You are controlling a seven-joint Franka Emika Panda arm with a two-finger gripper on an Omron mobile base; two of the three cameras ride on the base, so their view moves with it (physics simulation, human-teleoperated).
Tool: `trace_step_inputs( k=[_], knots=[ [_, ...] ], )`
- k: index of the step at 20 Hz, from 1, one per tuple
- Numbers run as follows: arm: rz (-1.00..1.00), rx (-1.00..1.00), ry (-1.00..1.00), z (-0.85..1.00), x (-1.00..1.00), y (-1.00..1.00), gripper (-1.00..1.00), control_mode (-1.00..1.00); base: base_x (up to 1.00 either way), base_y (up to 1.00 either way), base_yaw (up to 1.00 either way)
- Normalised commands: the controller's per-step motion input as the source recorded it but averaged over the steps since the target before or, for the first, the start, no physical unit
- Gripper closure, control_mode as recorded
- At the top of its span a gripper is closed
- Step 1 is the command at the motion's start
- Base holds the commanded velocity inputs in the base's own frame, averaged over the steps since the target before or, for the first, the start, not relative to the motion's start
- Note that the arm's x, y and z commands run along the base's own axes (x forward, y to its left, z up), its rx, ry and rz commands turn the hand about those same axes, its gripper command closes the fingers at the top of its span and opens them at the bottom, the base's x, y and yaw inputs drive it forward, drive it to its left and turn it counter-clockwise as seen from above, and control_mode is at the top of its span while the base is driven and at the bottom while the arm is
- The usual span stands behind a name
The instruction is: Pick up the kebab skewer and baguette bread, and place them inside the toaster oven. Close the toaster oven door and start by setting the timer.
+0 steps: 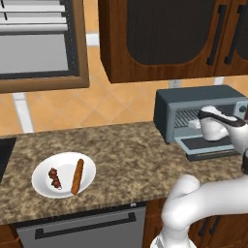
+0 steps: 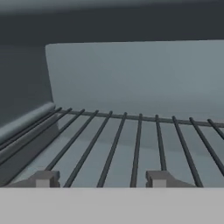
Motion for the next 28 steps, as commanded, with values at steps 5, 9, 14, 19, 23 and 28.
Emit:
trace_step_inputs(
  k=[5, 9, 14, 19, 23, 28],
  knots=[
    [-0.06, 0.0, 0.23, -0.59, -0.78, -0.1, -1.0, -1.0, 0.0, 0.0, 0.0],
    [-0.07, 0.0, 0.3, -0.43, -0.95, -0.13, -1.0, -1.0, 0.0, 0.0, 0.0],
    [-0.01, 0.0, 0.3, -0.14, -0.96, -0.34, -1.0, -1.0, 0.0, 0.0, 0.0],
    [0.0, 0.0, 0.22, 0.0, -1.0, -0.49, -1.0, -1.0, 0.0, 0.0, 0.0],
    [0.17, 0.11, 0.01, 0.99, -1.0, 0.01, -1.0, -1.0, 0.0, 0.0, 0.0],
    [0.06, 0.02, 0.01, 0.71, -0.37, 0.97, -1.0, -1.0, 0.0, 0.0, 0.0]
  ],
)
